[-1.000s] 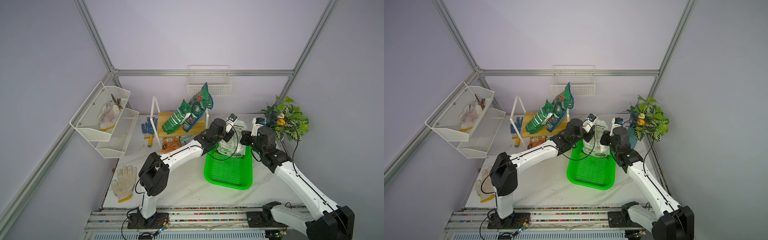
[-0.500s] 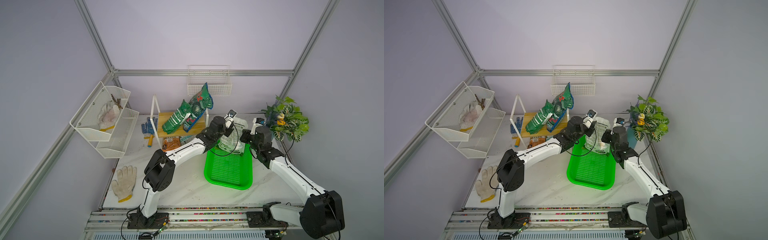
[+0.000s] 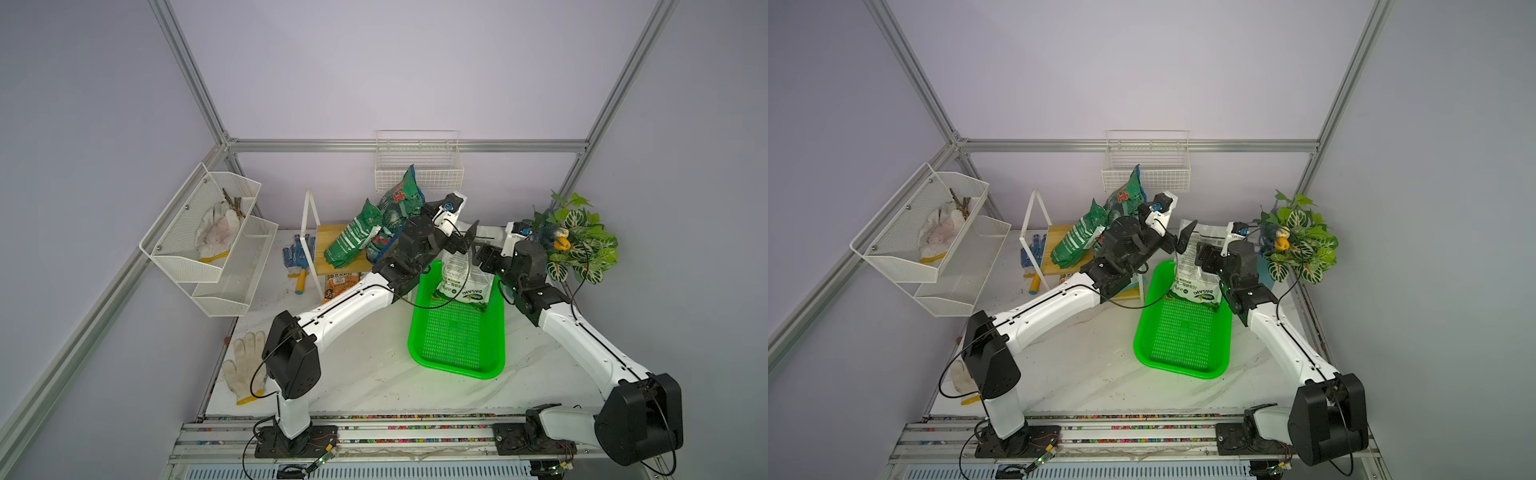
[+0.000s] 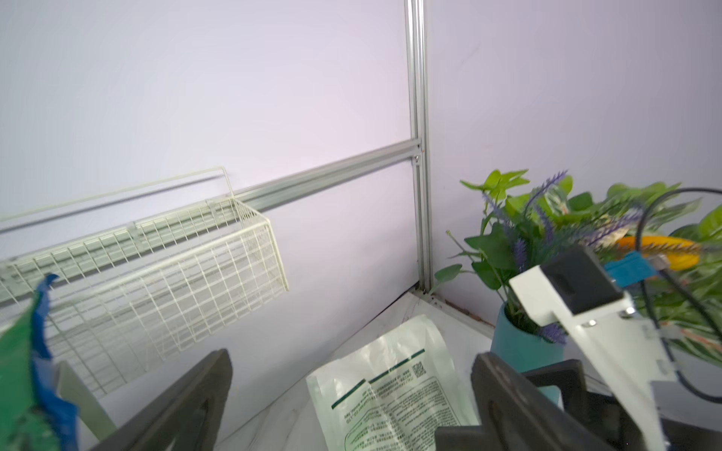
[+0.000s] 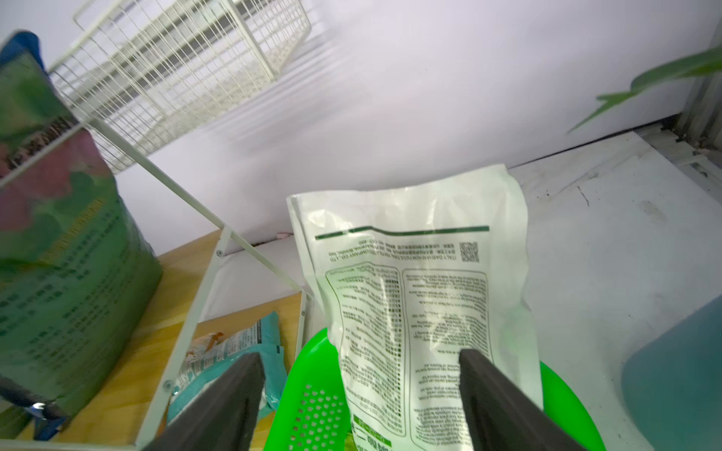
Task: Take down the fertilizer bag from the shelf
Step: Place the fertilizer bag in the storage box, then pick up the fertilizer bag from the shelf.
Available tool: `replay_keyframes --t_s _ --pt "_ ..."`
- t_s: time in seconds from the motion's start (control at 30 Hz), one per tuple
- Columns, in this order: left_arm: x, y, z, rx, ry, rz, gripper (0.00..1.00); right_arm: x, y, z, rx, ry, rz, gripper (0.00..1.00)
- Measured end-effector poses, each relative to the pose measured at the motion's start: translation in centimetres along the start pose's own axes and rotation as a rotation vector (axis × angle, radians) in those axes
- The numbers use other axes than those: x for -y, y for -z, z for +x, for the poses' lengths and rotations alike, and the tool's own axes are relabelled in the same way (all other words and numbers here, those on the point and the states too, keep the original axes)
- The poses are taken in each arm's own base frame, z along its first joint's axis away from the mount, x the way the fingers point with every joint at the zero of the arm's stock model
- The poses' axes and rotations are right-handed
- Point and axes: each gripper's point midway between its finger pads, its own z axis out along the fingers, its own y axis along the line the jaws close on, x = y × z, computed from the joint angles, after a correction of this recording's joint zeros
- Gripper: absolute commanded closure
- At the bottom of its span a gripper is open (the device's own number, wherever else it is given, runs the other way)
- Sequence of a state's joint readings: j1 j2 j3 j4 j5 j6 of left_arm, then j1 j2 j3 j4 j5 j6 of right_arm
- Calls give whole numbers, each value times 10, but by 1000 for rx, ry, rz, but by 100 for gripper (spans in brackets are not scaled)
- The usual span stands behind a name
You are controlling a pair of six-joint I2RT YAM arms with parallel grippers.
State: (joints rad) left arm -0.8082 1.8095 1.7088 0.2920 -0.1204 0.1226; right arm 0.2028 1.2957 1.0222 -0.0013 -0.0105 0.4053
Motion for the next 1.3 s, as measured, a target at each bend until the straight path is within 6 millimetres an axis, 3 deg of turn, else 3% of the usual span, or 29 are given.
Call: replay_keyframes --t_s 0.17,0.27,0.43,0.57,0.73,0.93,1.1,1.3 --pt "-5 29 -63 109 55 35 0 -16 9 -24 14 25 -33 10" --pt "-8 47 -87 146 76 51 0 -29 20 -37 18 35 -72 11" --pt "-17 80 -105 160 93 36 0 -54 46 -57 23 43 -165 14" --pt "-35 111 -105 123 91 -41 0 -73 67 -64 14 21 -248 18" --pt "-66 148 -82 45 77 -179 0 -99 79 -63 -30 -9 -339 19" --pt "-81 177 -8 -136 78 -279 0 -156 78 -80 -56 -8 -482 19" --pt "-84 204 37 -246 101 -319 0 -179 52 -83 -89 -61 -533 28" --pt "-88 233 61 -278 137 -357 0 -186 1 -52 -180 -145 -524 32"
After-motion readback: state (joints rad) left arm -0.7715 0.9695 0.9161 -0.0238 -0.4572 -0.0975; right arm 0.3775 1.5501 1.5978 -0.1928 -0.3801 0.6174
